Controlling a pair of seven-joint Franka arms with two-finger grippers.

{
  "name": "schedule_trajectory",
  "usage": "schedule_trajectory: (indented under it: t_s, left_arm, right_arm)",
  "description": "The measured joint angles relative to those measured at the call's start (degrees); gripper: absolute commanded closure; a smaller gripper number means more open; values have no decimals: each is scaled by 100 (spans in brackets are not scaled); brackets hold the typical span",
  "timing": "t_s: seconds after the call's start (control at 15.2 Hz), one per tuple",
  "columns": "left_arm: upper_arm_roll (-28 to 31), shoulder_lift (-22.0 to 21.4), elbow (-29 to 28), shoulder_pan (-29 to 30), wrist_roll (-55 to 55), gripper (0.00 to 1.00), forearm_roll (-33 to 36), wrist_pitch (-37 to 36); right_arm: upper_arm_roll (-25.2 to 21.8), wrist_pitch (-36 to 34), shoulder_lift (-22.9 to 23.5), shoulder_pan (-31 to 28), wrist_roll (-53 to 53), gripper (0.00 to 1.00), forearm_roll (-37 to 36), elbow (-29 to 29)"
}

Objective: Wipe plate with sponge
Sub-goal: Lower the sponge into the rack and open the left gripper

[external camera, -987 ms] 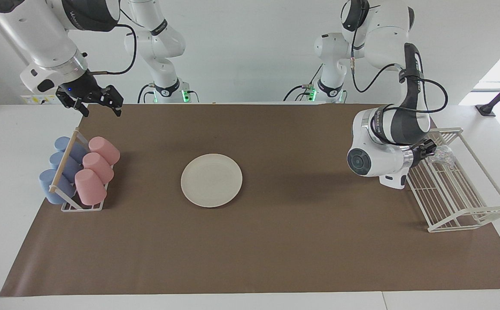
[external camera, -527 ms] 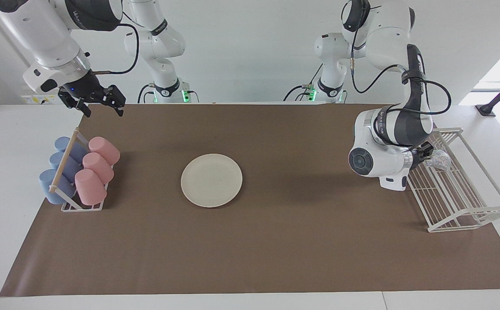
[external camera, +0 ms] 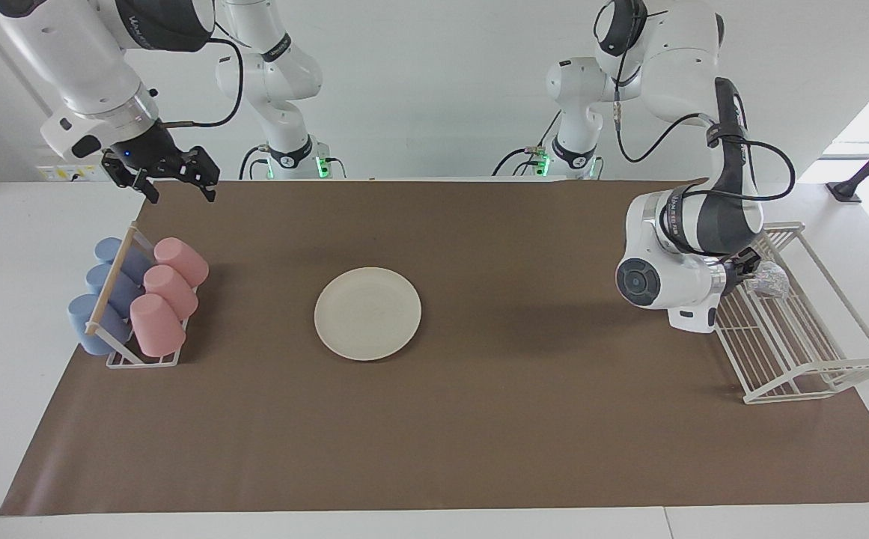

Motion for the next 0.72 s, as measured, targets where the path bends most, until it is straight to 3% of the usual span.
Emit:
schedule_trajectory:
  t_s: [0.72]
  left_arm:
    - [-6,0,-4,54,-11,0,-3,89]
  right_arm:
    - [1,1,0,1,0,0,0,5]
